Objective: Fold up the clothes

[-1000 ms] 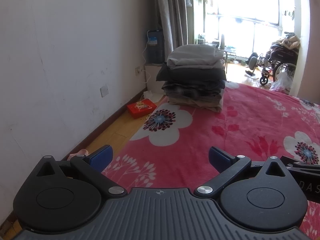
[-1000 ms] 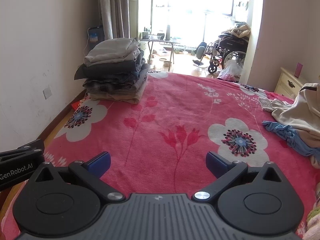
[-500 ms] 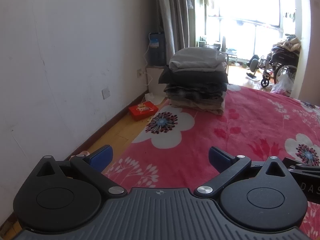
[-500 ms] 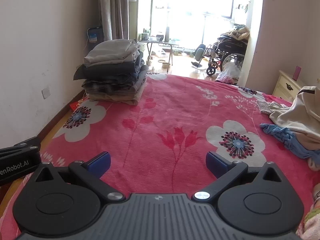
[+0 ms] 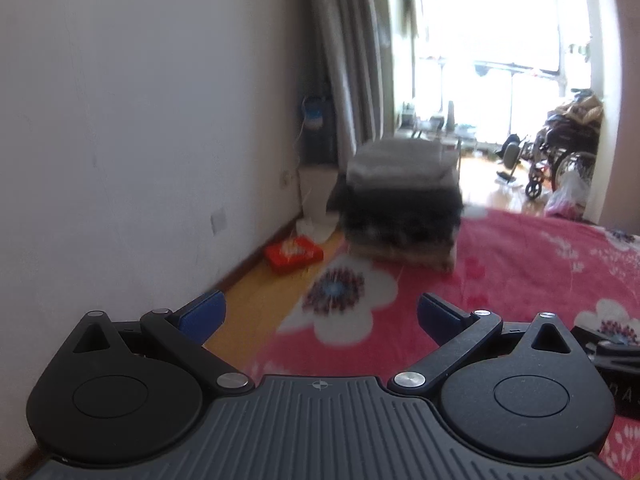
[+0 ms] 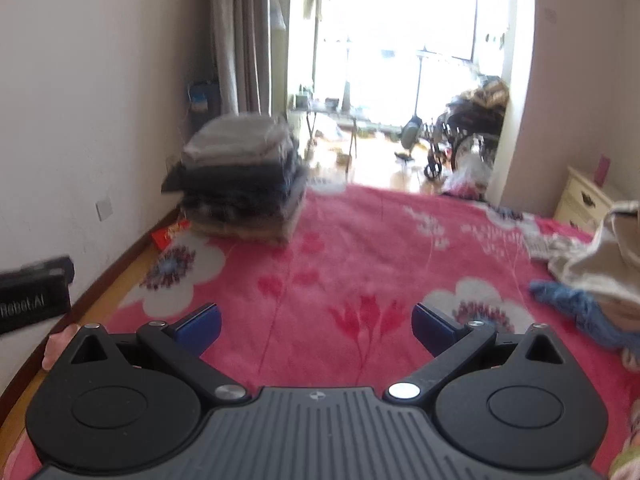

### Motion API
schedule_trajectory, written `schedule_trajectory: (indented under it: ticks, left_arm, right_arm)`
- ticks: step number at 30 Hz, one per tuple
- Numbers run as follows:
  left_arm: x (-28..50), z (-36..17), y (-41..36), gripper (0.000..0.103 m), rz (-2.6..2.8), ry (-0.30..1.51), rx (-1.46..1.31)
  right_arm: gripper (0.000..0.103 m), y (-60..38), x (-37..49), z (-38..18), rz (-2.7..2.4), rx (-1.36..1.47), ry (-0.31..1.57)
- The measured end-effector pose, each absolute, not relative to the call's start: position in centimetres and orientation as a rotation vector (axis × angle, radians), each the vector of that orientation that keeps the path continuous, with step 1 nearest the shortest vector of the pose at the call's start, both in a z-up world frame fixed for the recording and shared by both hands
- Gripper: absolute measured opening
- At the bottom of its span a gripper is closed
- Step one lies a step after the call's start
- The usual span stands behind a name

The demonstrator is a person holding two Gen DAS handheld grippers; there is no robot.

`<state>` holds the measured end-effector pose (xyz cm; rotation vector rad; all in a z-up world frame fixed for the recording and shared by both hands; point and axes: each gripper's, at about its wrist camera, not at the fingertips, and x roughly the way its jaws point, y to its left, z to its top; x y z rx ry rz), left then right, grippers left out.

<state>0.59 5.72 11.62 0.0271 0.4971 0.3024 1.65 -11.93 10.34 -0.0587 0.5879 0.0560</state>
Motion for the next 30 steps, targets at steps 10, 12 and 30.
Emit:
schedule_trajectory:
  ticks: [10,12,30]
  left_arm:
    - [5.6,13.4,4.2,0.103,0.304,0.466,0.065]
    - [6.1,13.1,4.4,0.103,0.311,0.470,0.062]
    - [9.0,9.8,7.6,0.103,0.422,0.523,0.109]
  right_arm:
    - [0.103,-12.5,5.3,12.8,0.052,-0.068,0.554]
    - [0.103,-12.2,5.8,12.6,0.059,-0.061,0.555]
    - [0.103,-7.3,11.7,8.8,0.177,-0.081,0.617]
